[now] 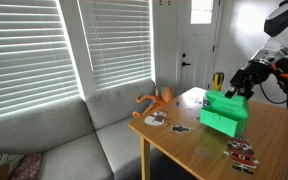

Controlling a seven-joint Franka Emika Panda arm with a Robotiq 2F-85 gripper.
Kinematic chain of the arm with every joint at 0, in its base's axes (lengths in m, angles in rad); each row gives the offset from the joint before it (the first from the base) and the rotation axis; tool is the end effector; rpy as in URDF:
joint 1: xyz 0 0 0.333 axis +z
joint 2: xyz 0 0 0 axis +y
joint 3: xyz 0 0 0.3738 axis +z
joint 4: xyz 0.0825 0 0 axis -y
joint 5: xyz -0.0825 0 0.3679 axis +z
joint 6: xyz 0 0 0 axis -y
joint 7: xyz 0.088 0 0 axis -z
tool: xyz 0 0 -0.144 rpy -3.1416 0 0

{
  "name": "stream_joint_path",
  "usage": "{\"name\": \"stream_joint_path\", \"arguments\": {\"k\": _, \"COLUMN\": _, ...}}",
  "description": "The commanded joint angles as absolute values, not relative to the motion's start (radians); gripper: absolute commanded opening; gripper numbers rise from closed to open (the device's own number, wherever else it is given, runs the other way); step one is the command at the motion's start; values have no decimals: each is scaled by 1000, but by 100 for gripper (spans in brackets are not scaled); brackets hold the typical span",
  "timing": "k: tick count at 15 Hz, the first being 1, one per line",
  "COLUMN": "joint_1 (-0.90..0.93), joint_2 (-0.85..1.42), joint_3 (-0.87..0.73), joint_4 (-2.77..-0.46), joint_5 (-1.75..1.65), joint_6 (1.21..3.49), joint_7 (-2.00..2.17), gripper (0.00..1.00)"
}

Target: Open the green lunch box, put the blue car in the green lunch box

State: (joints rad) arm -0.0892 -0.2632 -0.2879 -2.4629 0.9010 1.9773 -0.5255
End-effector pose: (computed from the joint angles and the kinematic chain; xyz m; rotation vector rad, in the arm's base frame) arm 0.4030 -0.0814 0.4369 -2.2416 0.3598 -0.1897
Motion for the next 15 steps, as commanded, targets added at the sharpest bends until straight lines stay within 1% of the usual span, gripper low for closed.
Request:
{"name": "stream_joint_path", "arguments": {"k": 1, "joint_1": -116, "joint_2": -260, "joint_3": -263, "joint_4": -2459, "joint_5": 905, "joint_6": 1970, "joint_7": -528, "gripper": 69}}
{"name": "stream_joint_path", "arguments": {"k": 3, "joint_1": -116, "joint_2": -258, "joint_3": -262, "joint_4": -2457, "joint_5": 905, "joint_6": 1971, "joint_7": -528, "gripper": 69}}
{"name": "stream_joint_path", "arguments": {"k": 4, "joint_1": -116, "joint_2": -258, "joint_3": -262, "joint_4": -2456, "joint_5": 905, "joint_6": 1971, "joint_7": -528, "gripper": 44}}
{"name": "stream_joint_path", "arguments": {"k": 15, "joint_1": -156, "joint_2": -178, "joint_3": -299, "joint_4": -2430, "joint_5": 1006, "joint_6": 1841, "joint_7": -674, "gripper": 44}}
